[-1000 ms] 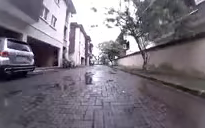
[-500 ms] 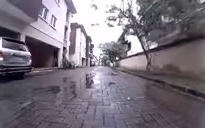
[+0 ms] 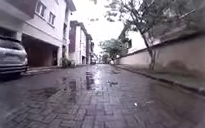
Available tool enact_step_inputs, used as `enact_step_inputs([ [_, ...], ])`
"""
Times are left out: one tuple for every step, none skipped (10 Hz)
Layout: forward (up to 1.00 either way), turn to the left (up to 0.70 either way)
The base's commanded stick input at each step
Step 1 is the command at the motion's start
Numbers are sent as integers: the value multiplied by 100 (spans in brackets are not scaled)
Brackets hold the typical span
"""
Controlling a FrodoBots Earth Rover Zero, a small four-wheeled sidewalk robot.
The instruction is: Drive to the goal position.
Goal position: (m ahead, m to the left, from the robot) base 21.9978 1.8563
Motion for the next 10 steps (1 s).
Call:
enact_step_inputs([
  [70,0],
  [70,0],
  [70,0],
  [70,0],
  [70,0],
  [70,0],
  [70,0],
  [70,0],
  [70,0],
  [70,0],
])
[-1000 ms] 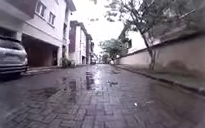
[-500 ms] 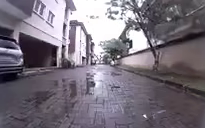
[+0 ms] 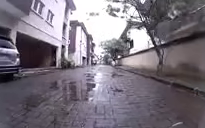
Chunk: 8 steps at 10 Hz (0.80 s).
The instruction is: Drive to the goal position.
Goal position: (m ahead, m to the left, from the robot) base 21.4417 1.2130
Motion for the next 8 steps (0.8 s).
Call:
enact_step_inputs([
  [70,0],
  [70,0],
  [70,0],
  [70,0],
  [70,0],
  [70,0],
  [70,0],
  [70,0],
])
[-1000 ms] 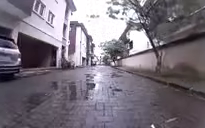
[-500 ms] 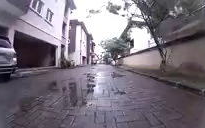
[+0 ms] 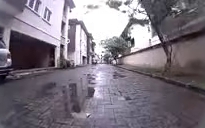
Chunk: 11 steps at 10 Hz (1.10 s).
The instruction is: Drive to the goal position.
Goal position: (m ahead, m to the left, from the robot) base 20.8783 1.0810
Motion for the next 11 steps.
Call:
enact_step_inputs([
  [70,0],
  [70,0],
  [70,0],
  [70,0],
  [70,0],
  [70,0],
  [70,0],
  [70,0],
  [70,0],
  [70,0],
  [70,0],
])
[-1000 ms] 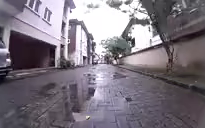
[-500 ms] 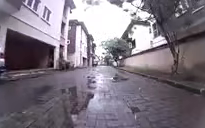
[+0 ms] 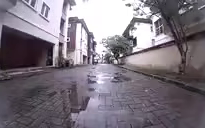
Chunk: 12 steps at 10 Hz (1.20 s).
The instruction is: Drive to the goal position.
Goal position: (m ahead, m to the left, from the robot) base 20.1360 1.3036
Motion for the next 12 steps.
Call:
enact_step_inputs([
  [70,0],
  [70,0],
  [70,0],
  [70,0],
  [70,0],
  [70,0],
  [70,0],
  [70,0],
  [70,0],
  [70,0],
  [70,0],
  [70,0],
])
